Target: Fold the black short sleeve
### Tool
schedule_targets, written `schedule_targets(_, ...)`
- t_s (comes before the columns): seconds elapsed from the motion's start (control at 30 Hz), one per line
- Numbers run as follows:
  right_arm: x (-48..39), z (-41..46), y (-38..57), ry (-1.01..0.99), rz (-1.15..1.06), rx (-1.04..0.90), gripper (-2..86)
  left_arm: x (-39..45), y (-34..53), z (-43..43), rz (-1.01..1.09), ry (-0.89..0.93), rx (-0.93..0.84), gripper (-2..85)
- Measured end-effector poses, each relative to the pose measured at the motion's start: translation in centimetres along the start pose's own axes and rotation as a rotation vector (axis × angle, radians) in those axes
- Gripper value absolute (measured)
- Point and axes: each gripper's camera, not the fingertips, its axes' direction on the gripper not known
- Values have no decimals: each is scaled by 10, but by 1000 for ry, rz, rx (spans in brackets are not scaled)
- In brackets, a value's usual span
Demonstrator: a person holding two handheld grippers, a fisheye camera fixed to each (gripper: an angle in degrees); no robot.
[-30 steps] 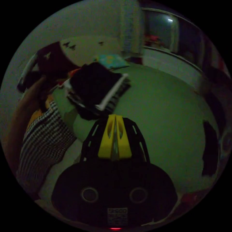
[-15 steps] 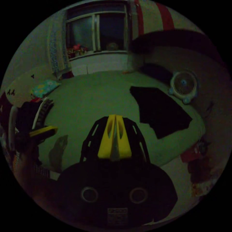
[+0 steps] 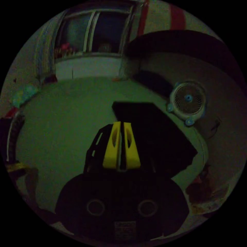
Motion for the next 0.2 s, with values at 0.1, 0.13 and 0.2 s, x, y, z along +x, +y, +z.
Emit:
schedule_targets(0.1,12,25,5,74,-131,-48,121,6,-14,24,-17,9,-13,-3)
schedule_targets(0.13,16,28,6,80,-124,-46,125,6,-18,34,-36,33,-25,-3)
schedule_targets(0.2,39,39,10,64,-105,-59,123,7,-25,49,-53,92,-41,-3)
